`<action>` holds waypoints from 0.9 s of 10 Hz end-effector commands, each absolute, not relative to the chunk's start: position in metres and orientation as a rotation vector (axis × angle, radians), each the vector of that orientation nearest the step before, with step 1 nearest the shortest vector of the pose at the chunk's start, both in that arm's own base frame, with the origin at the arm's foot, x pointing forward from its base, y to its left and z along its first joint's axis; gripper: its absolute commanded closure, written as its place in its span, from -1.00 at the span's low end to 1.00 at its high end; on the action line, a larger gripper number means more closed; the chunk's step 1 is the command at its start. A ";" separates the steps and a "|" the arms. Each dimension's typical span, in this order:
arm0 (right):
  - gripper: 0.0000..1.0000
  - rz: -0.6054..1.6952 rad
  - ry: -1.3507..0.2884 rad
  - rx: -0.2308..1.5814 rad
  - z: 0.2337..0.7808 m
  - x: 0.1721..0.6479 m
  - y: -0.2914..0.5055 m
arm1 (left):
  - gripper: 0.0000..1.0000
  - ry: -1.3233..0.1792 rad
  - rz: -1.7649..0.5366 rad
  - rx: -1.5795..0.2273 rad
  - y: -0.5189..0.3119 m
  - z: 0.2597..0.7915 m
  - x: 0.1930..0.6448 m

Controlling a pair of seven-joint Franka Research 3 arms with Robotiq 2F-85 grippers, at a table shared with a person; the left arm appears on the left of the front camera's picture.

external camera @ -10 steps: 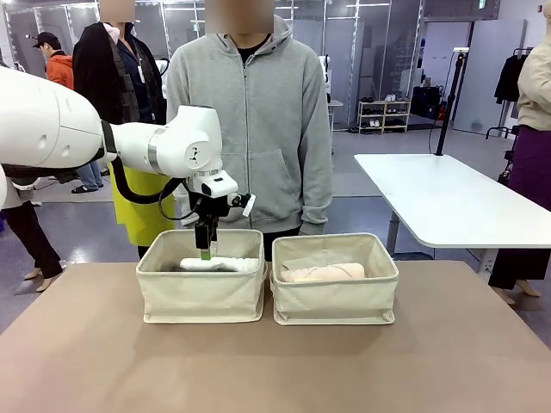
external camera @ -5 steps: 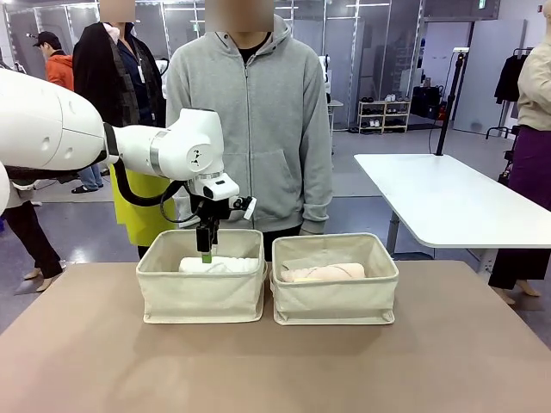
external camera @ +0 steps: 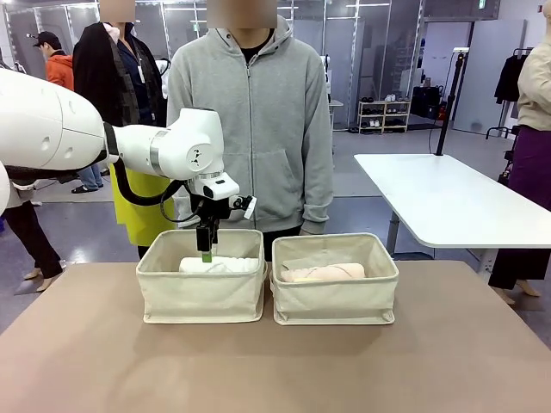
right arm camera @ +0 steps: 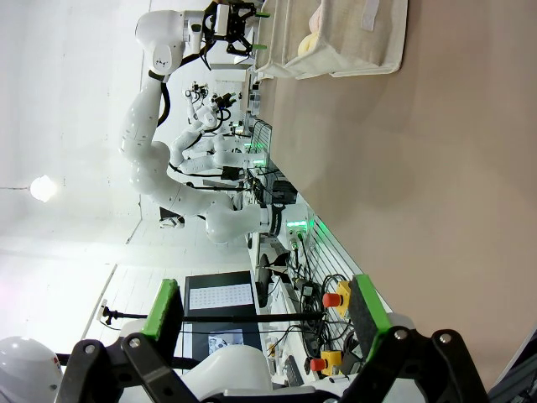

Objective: Divide the towels into two baskets.
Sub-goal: Pick up one hotel-folded towel from the bottom of the table and place it in the Fabric basket indicated by the person.

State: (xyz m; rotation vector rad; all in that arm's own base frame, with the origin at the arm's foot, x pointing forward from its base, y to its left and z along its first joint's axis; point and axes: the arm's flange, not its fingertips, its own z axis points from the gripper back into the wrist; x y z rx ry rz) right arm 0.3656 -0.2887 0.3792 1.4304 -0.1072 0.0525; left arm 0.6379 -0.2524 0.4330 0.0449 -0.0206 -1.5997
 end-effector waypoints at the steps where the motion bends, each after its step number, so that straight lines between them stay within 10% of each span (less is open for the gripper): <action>1: -1.00 0.052 -0.099 1.422 0.382 0.362 -0.286 | -1.00 -0.025 -1.617 0.049 -0.249 0.435 0.639; 3: -1.00 0.052 -0.099 1.422 0.382 0.362 -0.286 | -1.00 -0.021 -1.600 0.045 -0.252 0.433 0.638; 9: -1.00 0.052 -0.099 1.422 0.382 0.362 -0.286 | -1.00 -0.299 -1.278 -0.812 -0.103 0.517 0.549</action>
